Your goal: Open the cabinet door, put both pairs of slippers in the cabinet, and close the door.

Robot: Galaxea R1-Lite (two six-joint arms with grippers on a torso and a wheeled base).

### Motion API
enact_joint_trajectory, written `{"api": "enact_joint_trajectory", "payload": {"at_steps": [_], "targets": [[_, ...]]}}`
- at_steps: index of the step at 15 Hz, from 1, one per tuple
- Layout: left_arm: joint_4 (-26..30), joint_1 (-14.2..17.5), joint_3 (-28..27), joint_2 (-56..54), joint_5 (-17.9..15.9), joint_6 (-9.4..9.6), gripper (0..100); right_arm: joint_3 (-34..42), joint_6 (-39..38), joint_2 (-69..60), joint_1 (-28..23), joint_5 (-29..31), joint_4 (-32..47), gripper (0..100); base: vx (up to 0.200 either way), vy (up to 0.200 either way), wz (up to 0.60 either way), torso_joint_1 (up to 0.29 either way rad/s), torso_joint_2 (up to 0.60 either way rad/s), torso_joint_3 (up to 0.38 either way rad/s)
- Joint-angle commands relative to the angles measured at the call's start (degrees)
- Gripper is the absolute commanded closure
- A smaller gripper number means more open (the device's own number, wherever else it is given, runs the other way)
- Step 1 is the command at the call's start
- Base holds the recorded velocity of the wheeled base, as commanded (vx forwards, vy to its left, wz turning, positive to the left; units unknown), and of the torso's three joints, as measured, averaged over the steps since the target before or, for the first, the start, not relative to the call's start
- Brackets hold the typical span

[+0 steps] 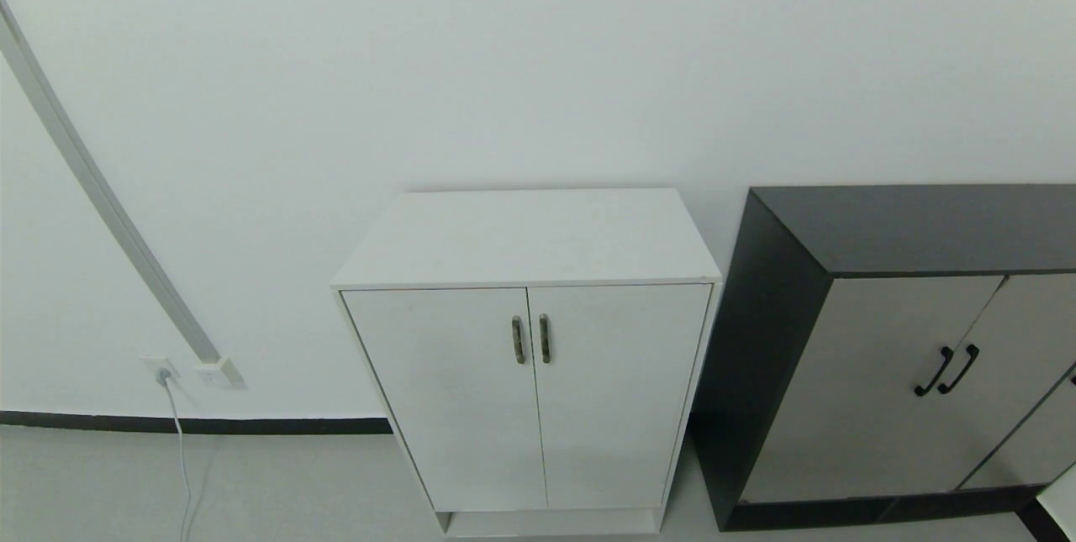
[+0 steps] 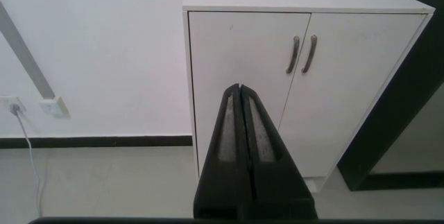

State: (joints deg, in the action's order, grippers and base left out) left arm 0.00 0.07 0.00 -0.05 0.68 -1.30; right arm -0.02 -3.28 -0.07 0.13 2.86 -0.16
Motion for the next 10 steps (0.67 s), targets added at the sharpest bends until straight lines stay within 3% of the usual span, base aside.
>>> {"api": "enact_joint_trajectory", "payload": {"at_steps": [1, 10], "targets": [[0.0, 0.0, 0.0, 0.0, 0.0, -0.01, 100, 0.0, -1.6, 0.1, 0.0, 1.4, -0.2, 100, 0.000, 0.000, 0.00, 0.000, 0.00, 0.000], [0.0, 0.0, 0.0, 0.0, -0.1, 0.43, 100, 0.0, -1.6, 0.1, 0.0, 1.5, -0.3, 100, 0.000, 0.000, 0.00, 0.000, 0.00, 0.000]]}}
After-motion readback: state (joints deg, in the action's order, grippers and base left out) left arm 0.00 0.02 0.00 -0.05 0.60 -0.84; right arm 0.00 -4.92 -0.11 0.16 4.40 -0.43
